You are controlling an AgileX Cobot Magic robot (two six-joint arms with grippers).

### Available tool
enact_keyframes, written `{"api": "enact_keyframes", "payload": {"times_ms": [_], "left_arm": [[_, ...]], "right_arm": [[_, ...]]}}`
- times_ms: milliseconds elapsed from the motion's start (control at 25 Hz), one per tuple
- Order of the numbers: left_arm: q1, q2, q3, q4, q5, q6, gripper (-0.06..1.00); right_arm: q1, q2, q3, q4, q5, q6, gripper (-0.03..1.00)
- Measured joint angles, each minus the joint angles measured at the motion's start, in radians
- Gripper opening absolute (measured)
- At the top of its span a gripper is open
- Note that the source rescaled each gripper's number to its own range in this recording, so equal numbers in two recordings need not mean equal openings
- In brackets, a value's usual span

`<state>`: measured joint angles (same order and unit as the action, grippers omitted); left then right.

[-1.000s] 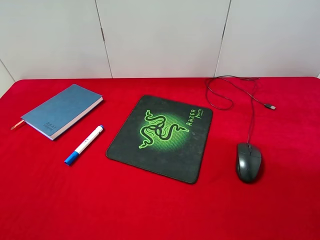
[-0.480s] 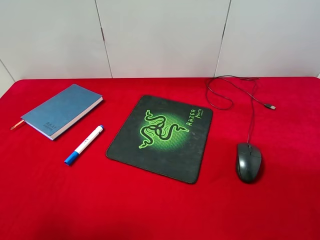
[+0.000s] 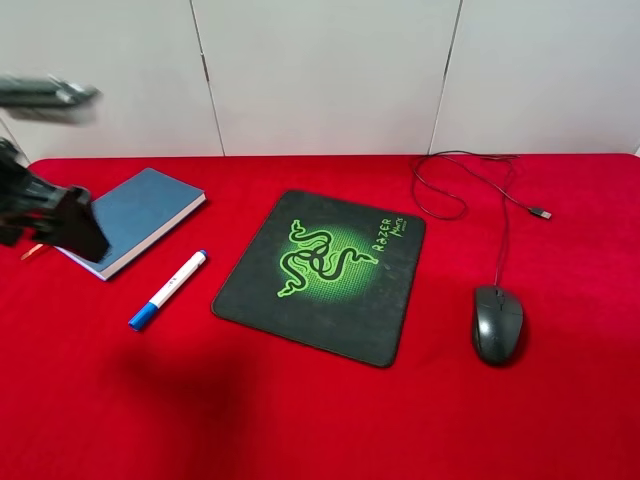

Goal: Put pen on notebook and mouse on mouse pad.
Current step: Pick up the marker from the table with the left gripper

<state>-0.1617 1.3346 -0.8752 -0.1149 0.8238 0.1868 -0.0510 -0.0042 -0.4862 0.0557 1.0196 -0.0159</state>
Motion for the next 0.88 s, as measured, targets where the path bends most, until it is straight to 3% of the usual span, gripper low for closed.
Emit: {"api": "enact_keyframes", "payload": {"times_ms": [480, 880], "left_arm": [[-0.07, 0.36, -0.002, -0.01, -0.251, 0.001, 1.0], [-0.071, 0.451, -0.002, -0.05, -0.332, 0.037, 1.0]], "right_arm": [[0.0, 0.0, 0.0, 0.0, 0.0, 0.0, 1.0], [0.0, 0.0, 0.0, 0.0, 0.0, 0.0, 1.0]]}}
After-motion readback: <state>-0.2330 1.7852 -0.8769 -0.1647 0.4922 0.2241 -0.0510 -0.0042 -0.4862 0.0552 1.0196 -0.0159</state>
